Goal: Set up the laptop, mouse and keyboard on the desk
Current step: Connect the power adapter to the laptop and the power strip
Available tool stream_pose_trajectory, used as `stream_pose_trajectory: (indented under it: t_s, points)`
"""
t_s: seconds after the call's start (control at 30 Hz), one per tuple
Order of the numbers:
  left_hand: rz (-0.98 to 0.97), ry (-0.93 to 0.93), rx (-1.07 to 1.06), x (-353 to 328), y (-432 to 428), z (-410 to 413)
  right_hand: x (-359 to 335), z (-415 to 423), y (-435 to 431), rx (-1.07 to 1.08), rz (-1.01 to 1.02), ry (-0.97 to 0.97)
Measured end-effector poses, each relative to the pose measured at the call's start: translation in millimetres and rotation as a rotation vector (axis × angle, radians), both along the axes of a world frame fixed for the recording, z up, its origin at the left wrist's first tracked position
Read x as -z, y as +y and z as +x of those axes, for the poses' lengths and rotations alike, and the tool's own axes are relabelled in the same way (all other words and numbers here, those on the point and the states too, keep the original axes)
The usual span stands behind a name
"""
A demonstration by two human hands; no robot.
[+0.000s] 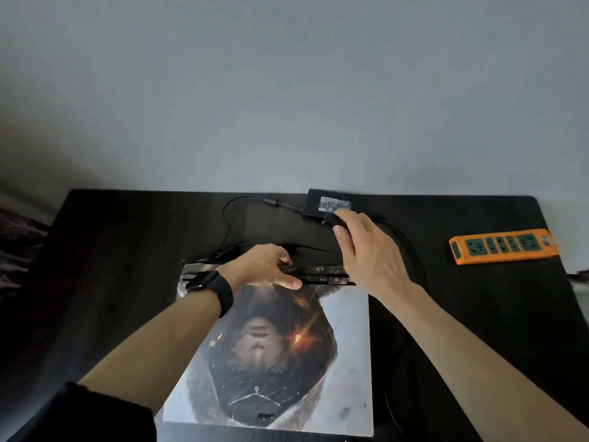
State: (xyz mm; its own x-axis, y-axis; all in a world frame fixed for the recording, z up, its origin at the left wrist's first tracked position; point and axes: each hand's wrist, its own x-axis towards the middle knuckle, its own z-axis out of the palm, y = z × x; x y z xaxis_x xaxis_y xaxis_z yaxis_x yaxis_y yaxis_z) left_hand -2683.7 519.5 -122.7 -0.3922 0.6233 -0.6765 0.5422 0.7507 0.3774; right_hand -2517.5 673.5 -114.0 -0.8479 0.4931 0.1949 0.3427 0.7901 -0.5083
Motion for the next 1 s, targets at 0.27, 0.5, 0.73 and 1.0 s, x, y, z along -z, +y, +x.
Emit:
stream_pose_trajectory:
  t_s: [0.27,0.5,0.73,1.0]
  points:
    - [0.225,0.084,-0.102,-65,-36,41,-25,14,-31,-0.205,-0.116,-0.131]
    - [0.297,0.165,-0.136,-79,-58,62,-32,18,-46,-0.199,-0.168,-0.120]
    - [0.286,0.158,-0.173,-78,-69,60,-35,9,-55,-0.229,-0.133,-0.116]
    - [0.280,0.149,-0.175,-73,-64,57,-31,7,-51,-0.277,-0.109,-0.151]
